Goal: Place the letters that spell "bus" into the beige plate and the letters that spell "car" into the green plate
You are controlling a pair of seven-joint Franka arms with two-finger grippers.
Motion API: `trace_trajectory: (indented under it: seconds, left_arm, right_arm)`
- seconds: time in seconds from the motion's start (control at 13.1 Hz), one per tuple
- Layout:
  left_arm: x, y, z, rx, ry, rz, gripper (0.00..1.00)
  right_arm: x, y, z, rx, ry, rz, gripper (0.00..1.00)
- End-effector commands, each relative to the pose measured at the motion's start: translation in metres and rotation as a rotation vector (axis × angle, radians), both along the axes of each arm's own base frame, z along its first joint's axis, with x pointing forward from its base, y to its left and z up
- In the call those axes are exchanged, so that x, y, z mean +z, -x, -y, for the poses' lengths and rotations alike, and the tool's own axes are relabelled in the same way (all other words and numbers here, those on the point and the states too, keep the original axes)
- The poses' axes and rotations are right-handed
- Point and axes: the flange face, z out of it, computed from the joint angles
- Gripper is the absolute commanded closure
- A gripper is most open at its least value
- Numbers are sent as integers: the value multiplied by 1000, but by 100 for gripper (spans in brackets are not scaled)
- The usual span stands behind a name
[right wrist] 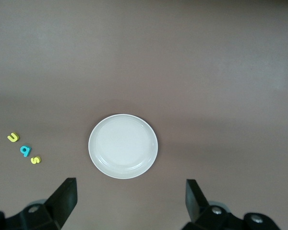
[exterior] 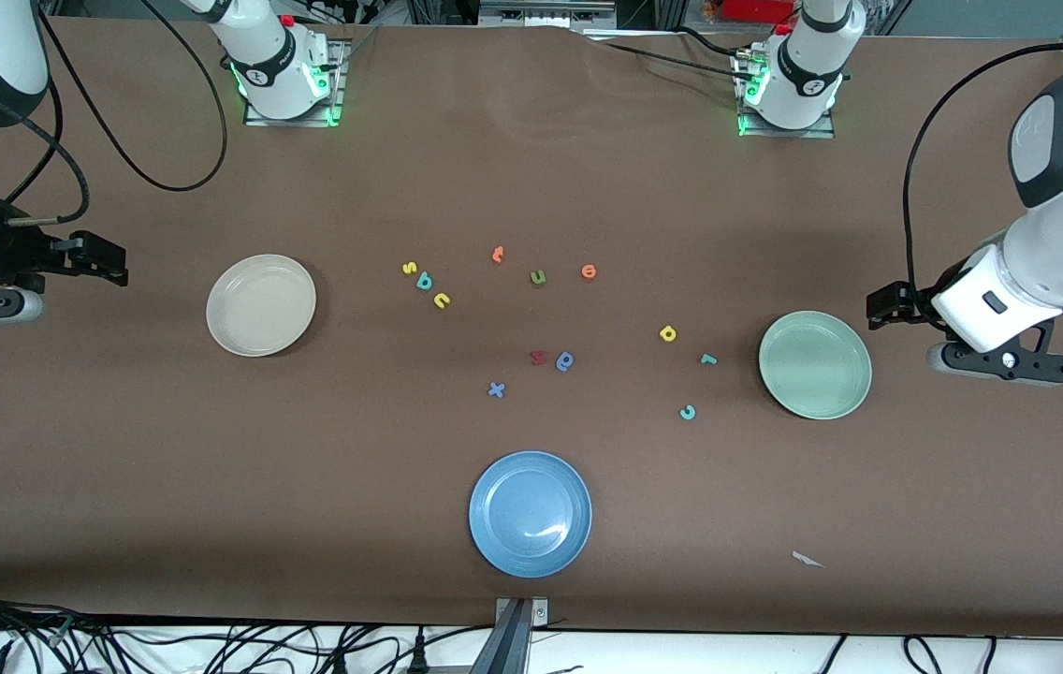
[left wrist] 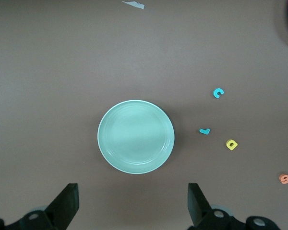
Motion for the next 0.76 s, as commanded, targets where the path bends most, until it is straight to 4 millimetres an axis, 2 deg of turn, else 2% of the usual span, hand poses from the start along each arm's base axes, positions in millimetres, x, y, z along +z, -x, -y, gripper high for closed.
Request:
trace_trajectory:
  seconds: [0.0,0.69]
  left_arm:
    - [3,2,1,-10,19,6,0]
    - [2,2,2,-13,19,3,0]
  right_arm:
    - [3,7,2,-14,-21,4,0]
    - [5,7,2,-12,-19,1,0]
